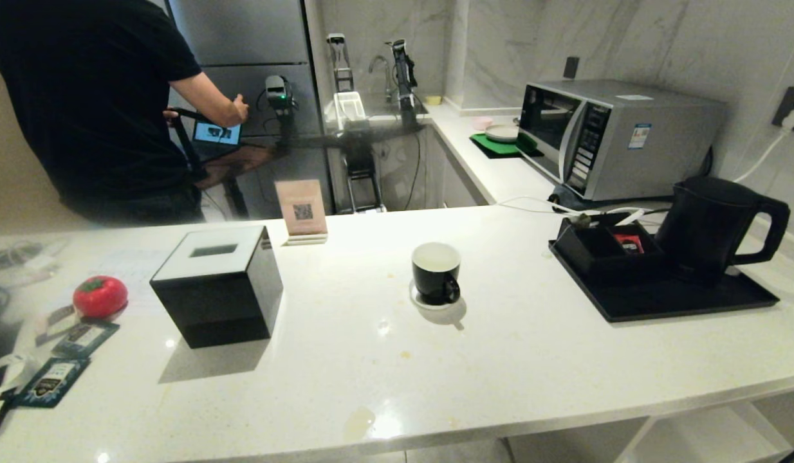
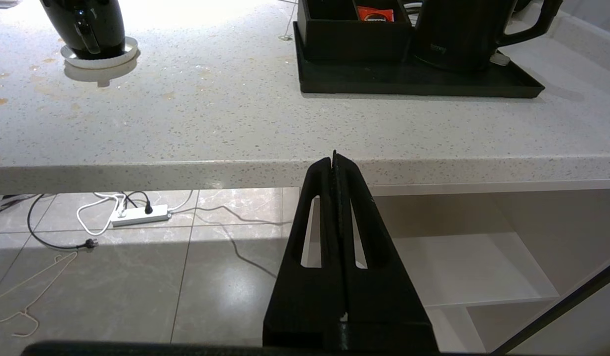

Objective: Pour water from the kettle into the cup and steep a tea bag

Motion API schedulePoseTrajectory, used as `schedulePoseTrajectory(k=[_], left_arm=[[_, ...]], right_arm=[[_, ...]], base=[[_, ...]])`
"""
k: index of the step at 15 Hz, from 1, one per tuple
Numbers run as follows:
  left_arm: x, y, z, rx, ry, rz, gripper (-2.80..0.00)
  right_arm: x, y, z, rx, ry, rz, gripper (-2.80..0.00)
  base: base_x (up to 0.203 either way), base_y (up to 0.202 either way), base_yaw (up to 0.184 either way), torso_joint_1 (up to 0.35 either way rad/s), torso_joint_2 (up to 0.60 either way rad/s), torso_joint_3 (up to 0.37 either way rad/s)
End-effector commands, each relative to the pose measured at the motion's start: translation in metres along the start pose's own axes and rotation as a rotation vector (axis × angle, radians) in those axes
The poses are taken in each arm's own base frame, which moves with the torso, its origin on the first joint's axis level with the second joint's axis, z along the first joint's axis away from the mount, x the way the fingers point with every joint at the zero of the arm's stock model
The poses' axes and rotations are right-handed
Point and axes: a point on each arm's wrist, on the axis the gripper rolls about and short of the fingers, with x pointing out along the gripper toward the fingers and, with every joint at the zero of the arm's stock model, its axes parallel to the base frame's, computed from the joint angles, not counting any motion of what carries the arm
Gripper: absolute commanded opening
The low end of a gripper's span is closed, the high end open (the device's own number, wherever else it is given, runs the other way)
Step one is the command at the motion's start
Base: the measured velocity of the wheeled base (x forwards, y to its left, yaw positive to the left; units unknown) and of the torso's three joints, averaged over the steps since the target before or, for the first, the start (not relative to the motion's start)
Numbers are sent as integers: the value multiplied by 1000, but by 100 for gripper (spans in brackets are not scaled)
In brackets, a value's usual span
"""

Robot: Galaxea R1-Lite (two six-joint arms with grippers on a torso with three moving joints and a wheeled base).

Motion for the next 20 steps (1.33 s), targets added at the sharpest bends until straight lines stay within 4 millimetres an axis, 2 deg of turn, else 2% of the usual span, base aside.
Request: schedulePoseTrajectory(k=[1,20], left_arm=[[0,0,0,-1,1,0,-280],[0,0,0,-1,1,1,-280]], right_arm=[[0,0,0,0,1,0,-280],[0,0,0,-7,1,2,-280]], base=[[0,0,0,0,0,0],[0,0,0,0,0,0]])
